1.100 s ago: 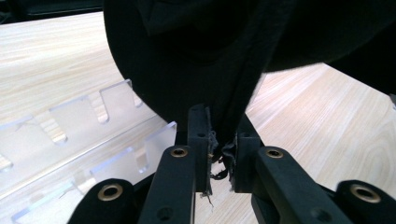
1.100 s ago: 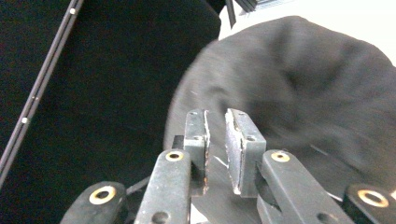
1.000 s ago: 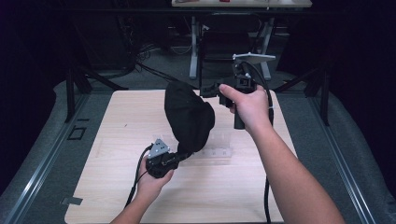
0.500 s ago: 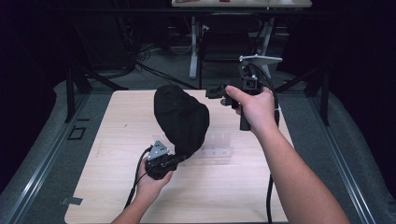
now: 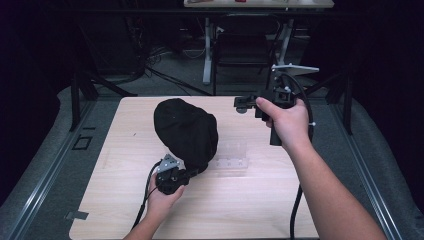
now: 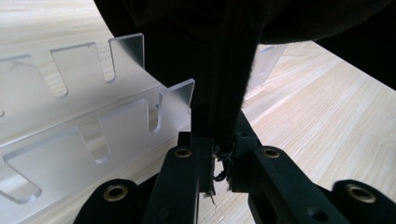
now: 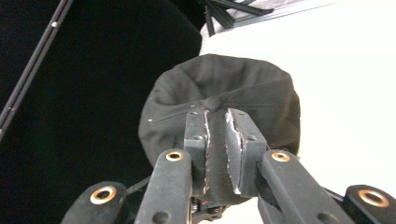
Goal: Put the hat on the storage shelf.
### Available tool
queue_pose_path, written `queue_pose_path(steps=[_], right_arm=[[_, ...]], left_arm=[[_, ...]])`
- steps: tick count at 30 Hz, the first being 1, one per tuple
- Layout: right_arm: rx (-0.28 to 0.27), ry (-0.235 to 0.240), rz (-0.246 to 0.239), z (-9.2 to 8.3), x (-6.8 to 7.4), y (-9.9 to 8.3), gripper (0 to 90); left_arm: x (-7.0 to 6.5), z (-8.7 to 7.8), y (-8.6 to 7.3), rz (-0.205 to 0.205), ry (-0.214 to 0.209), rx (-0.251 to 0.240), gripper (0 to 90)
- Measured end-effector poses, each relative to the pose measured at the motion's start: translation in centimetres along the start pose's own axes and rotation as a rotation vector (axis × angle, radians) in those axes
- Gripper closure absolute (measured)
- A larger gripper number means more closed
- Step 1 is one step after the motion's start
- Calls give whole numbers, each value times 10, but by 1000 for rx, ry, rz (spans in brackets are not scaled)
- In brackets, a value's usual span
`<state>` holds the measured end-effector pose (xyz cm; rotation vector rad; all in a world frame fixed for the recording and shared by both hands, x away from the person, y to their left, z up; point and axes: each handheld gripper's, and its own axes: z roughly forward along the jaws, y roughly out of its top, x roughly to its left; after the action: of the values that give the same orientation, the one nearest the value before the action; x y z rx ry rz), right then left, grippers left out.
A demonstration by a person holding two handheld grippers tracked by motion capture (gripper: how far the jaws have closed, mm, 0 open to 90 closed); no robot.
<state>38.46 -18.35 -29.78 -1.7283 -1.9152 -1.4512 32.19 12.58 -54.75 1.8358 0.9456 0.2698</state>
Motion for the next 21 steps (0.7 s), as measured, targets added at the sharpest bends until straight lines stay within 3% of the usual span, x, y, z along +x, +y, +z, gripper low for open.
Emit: queue_pose_path(steps=[3, 10, 21], right_arm=[[-29, -7, -2, -7, -6, -3, 781], [-33, -45, -9, -14, -17, -11, 776], [-26, -82, -8, -19, -33, -23, 774]], left_arm=[[0, 0, -2, -8, -2, 8, 841], [3, 0, -7, -43, -3, 18, 829], [3, -5, -8, -38, 35, 30, 778]])
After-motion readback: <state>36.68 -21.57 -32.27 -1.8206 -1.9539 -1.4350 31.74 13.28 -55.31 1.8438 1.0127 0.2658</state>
